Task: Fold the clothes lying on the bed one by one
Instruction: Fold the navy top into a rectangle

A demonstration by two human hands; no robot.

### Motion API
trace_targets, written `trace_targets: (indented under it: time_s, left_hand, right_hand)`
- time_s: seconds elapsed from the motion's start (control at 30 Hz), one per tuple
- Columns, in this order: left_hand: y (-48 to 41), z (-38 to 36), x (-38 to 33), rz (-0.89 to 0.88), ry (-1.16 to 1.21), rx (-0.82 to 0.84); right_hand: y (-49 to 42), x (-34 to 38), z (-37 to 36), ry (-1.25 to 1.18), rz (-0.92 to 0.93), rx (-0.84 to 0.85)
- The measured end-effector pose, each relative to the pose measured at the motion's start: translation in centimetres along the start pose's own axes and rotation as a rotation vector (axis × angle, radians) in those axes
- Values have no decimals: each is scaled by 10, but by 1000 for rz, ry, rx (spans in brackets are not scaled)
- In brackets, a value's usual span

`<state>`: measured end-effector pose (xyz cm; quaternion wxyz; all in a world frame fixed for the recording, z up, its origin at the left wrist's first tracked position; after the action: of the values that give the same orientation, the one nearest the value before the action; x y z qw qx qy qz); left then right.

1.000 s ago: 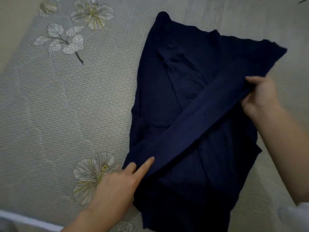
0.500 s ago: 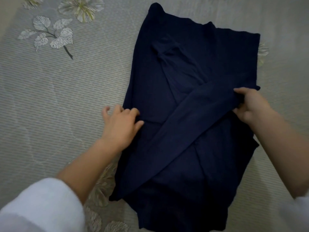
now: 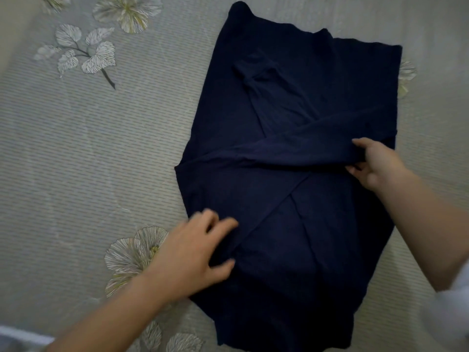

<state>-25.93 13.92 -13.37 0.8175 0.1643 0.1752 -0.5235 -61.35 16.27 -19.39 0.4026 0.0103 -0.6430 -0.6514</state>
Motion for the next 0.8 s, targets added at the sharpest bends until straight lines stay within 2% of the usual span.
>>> trace_targets:
  time_s: [0.03,0.1,0.17,0.33,0.4,0.5,0.57,0.63,0.7,0.77,0.8]
  left_hand:
    - [6,-17,-9,-33,-33,101]
    - [16,-36,-9,0,-54,202]
    - [23,-36,-4,46,-69,229]
    - [45,-37,-7,-11,-139,315]
    - [50,-43,-11,21,-94,440]
    - [50,-46,-30,-32,-59,495]
    - [48,-50,-31,24,15,587]
    - [42,-42,-23,46,34,496]
    - [28,-18,-19,17,28,228]
    - [14,-1,-15,3,-4,-12]
    - [5,0,-12,6,-12,-54]
  right_hand:
    - [2,5,-3,-14,-5,6]
    - [6,17,-14,-15,-3,38]
    - [15,37,-28,-7,58,100]
    - [41,70,-32,-87,255,202]
    - [32,53,-18,-39,225,140]
    - [11,9,17,157,60,-96]
    - [-1,-9,35,183,14,-185]
    - [-3,-11,39,170,58,-203]
    - [6,-2,36,231,158,-227]
    - [26,11,29,422,353,-305]
    - [40,15,21,565,481,-324]
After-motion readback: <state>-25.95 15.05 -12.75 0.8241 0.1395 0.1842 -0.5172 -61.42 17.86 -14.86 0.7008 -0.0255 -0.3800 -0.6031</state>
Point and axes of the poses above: each hand's wrist, its own y-axis away from the middle knuckle, its own z-axis out of the back of the hand, x = y × z, the point moved 10 cm from there along -y, towards the middle knuckle, and after that the axes turned 13 degrees about -z, right-handed, at the moved point
